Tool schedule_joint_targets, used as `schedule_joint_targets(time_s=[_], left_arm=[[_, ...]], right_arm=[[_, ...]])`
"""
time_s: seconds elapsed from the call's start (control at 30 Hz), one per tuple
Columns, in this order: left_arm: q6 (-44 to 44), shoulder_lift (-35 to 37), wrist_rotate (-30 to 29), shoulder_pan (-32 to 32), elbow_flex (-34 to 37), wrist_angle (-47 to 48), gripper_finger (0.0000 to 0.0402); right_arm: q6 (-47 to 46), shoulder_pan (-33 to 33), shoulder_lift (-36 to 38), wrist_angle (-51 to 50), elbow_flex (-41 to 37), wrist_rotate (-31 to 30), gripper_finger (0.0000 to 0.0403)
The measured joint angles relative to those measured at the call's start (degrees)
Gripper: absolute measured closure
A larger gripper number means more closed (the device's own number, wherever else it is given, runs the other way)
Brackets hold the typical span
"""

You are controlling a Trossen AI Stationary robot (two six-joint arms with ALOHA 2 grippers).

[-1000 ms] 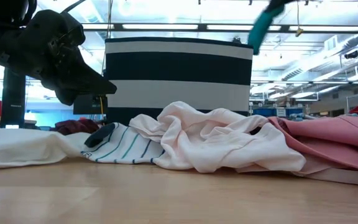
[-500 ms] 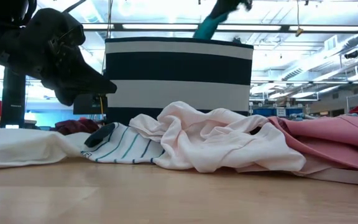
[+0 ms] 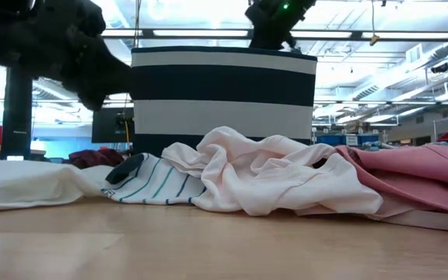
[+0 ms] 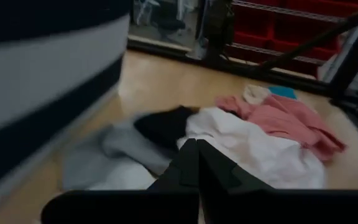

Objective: Sort clothes
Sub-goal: Put the top blue sock into the blue laundry bin, then put the red underwear into the blue laundry bin

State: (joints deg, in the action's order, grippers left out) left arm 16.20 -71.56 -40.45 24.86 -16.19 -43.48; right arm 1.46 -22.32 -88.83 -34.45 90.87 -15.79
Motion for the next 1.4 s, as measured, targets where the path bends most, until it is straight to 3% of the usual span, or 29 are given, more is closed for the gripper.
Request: schedule_joint_targets(time_s=[0.17, 0.33, 0.53, 0.73, 0.93, 1.03, 1.2, 1.4], left_arm=[[-5.5, 13.2, 6.4, -6.6, 0.0, 12.0, 0.0401], [-6.9, 28.3, 13.9, -14.2, 0.0, 28.6, 0.0401], [3.9, 39.4, 16.3, -16.4, -3.3, 50.3, 0.0401], [12.9, 39.0, 11.2, -15.1, -17.6, 77.9, 0.0401], [26.2, 35.2, 8.5, -18.7, -31.4, 98.8, 0.0401], [29.8, 34.2, 7.9, -21.0, -34.1, 101.5, 0.0401], [27.9, 33.3, 9.0, -23.1, -34.3, 100.6, 0.0388], [27.2, 29.7, 9.7, -23.4, -34.2, 100.6, 0.0340]], right_arm=[[-3.0, 1.2, 5.9, -9.4, 0.1, 0.4, 0.0203], [-10.1, 4.6, 12.7, -19.6, 0.1, -0.3, 0.0196], [-11.1, 9.5, 18.8, -23.1, 0.1, -5.9, 0.0205], [-9.4, 11.8, 21.0, -26.1, 0.1, -6.7, 0.0208], [-12.9, 15.9, 21.4, -30.2, -3.4, -6.0, 0.0210], [-13.9, 19.3, 22.8, -28.0, -8.6, -8.5, 0.0211], [-18.6, 24.1, 27.3, -21.4, -21.2, -12.6, 0.0211], [-25.5, 29.0, 34.0, -7.1, -39.0, -13.1, 0.0212]])
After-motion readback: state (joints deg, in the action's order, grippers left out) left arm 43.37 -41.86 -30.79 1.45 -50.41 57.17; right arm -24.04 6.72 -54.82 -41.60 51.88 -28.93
